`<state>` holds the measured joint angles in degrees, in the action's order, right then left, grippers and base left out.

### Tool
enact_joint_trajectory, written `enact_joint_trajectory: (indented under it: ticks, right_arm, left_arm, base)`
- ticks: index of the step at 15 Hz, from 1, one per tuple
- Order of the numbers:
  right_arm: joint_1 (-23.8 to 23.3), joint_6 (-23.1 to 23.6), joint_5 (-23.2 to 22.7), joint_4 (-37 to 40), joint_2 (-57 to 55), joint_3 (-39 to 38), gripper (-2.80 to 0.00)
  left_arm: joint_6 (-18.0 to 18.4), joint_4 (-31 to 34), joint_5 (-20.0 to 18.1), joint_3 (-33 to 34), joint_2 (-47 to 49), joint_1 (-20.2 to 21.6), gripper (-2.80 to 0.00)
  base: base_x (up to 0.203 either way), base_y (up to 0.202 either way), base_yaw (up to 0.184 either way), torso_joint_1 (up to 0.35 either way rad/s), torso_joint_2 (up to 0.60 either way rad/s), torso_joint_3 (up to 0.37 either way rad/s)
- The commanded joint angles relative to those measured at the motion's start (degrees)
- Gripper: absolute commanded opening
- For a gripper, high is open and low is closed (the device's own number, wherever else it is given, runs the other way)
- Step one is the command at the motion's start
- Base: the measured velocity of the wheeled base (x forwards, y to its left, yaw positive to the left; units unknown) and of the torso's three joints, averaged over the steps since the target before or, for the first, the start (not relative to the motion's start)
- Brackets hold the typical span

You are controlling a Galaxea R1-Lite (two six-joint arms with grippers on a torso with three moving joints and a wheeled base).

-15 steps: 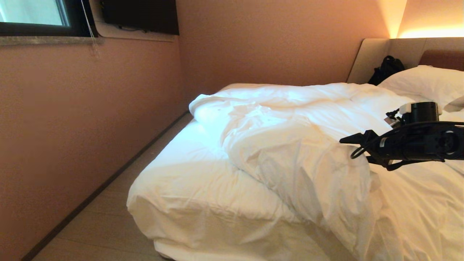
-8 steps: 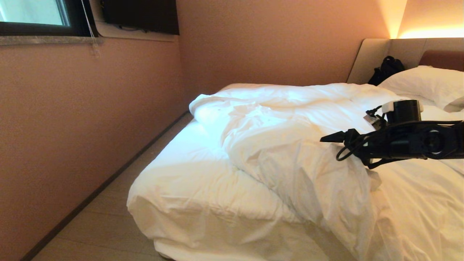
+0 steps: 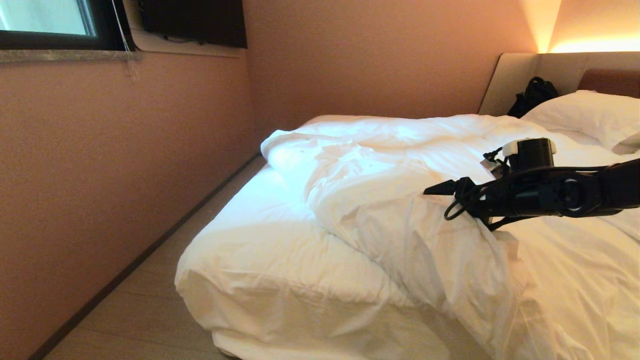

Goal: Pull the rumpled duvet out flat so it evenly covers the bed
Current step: Hold the folded corner of the quilt

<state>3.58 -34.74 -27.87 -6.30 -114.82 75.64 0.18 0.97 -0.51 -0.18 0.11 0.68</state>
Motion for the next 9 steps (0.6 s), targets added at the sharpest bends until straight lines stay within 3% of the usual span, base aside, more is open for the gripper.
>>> enact_joint_trajectory:
  ticks: [1,2,9]
  right_arm:
    - [0.1,-0.6,-0.2,-0.1,-0.6,0.2,0.00]
    - [0.0,-0.7,-0.2,-0.1,-0.8,0.6,-2.80]
    - [0.1,-0.8,-0.2,0.0,-0.5,0.8,-2.80]
  left_arm:
    - [0.0,0.0,0.0,0.0,0.0,0.0,-2.80]
    - [0.0,0.0,0.0,0.0,0.0,0.0,-2.80]
    - [0.0,0.1,0.0,0.0,0.0,0.0,-2.80]
  base:
    - [0.000,0.000,0.000,0.000,0.00,0.000]
    - [0.000,0.000,0.000,0.000,0.00,0.000]
    - [0.000,0.000,0.000,0.000,0.00,0.000]
